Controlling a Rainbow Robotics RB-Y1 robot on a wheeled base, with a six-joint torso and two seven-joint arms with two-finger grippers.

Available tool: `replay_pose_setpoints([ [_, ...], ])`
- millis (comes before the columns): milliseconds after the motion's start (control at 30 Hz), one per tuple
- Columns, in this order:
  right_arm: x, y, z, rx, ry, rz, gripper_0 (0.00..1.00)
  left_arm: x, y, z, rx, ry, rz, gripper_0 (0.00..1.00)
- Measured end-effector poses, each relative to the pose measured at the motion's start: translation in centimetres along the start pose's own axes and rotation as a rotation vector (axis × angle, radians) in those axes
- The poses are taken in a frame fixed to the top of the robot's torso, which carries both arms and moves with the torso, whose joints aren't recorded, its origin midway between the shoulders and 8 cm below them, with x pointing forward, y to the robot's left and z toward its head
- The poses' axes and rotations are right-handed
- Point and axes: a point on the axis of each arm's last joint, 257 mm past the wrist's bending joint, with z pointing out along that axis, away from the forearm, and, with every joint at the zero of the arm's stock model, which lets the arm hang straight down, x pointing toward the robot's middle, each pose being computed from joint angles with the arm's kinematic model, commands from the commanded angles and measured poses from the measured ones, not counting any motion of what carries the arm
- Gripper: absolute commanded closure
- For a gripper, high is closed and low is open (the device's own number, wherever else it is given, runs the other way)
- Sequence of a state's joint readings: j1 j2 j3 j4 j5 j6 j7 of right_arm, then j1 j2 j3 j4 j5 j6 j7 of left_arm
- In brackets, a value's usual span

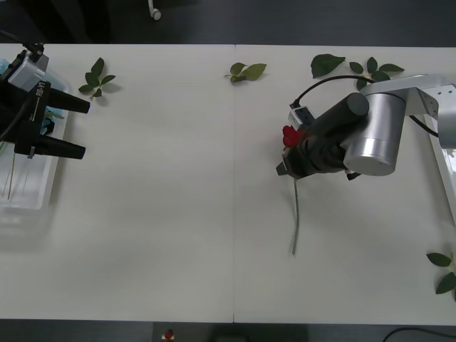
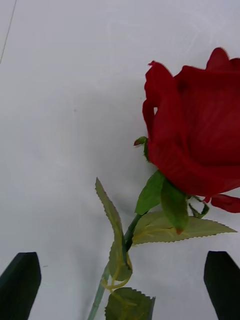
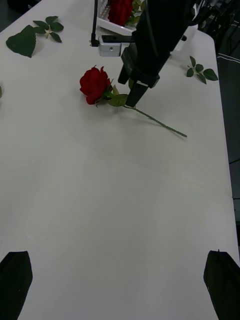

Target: Put the red flowers into the right box and the blue flowers into the left box

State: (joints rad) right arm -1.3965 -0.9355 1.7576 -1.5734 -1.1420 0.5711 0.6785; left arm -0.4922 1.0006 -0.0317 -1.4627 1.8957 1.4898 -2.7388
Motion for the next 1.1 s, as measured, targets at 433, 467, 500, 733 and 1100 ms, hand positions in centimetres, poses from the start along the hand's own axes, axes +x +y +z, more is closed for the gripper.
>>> replay_pose_setpoints([
  [433,1.3,0.7,-1.0,0.032,0.108,0.065,0.02,0.0,0.0,0.0,0.0,0.0,0.0,0.0],
  [467,0.9,0.7,-0.9,0.035,0.103,0.066,0.02,0.0,0.0,0.0,0.0,0.0,0.0,0.0],
  [500,0.7,0.8,-0.9,0.036,0.101,0.071,0.02,0.0,0.0,0.0,0.0,0.0,0.0,0.0],
  [733,0.0,1.5,0.4,0.039,0.113,0.11,0.02,0.0,0.0,0.0,0.0,0.0,0.0,0.0],
  [1100,0.9,1.8,2.9,0.068,0.139,0.096,0.02,0.0,0.0,0.0,0.0,0.0,0.0,0.0],
])
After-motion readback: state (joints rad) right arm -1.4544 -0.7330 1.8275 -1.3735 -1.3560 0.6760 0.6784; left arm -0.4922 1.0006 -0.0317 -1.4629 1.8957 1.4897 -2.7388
